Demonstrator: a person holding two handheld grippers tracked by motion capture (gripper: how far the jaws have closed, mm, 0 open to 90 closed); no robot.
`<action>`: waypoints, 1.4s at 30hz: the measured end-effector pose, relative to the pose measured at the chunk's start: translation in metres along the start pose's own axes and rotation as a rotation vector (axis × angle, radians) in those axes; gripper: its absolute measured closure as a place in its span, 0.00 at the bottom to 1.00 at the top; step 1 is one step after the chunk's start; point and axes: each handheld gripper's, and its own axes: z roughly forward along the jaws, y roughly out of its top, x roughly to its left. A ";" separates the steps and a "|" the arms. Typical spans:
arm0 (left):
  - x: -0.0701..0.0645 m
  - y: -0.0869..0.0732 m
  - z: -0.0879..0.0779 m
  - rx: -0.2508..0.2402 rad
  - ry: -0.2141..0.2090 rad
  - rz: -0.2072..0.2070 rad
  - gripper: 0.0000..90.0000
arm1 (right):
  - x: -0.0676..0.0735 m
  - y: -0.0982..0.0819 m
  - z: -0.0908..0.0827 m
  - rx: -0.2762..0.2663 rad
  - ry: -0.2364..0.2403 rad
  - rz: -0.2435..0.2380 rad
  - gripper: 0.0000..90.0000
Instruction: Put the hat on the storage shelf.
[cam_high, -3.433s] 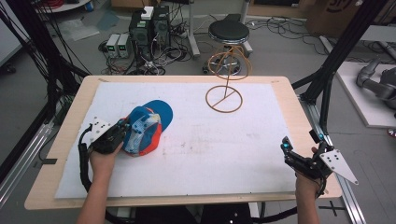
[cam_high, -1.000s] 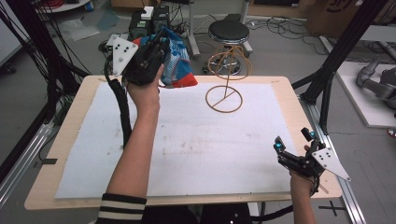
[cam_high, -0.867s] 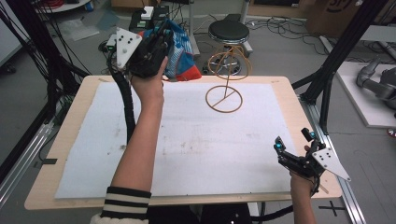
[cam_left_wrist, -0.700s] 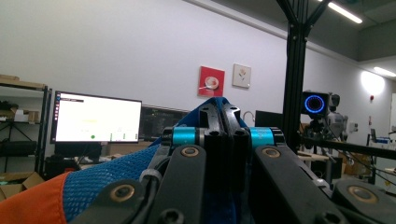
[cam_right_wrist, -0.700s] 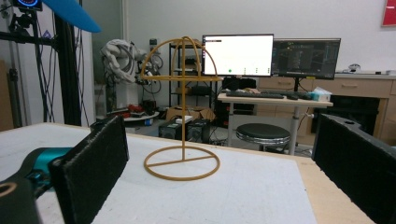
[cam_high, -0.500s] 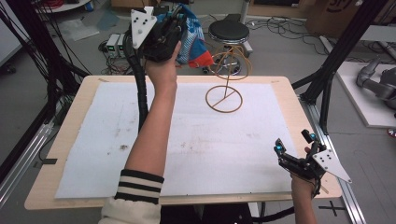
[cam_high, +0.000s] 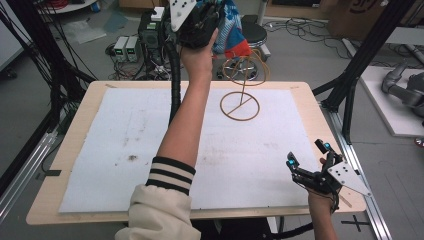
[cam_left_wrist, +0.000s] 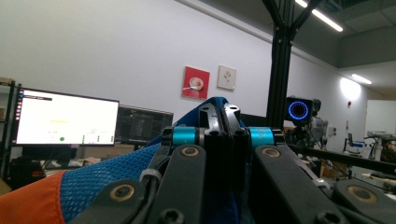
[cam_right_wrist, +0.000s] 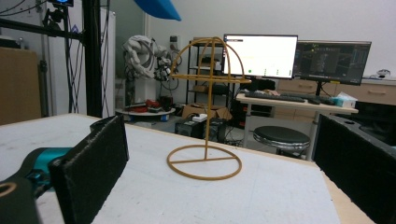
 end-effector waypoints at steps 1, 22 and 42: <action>-0.001 -0.001 0.004 -0.001 -0.004 0.002 0.98 | 0.000 0.000 -0.001 -0.002 0.004 0.006 0.04; -0.009 -0.051 0.068 0.013 -0.044 -0.078 0.98 | -0.008 0.005 -0.024 -0.012 -0.034 0.012 0.04; 0.010 -0.103 0.064 0.181 -0.026 -0.040 0.98 | -0.007 0.005 -0.022 -0.015 -0.023 0.009 0.04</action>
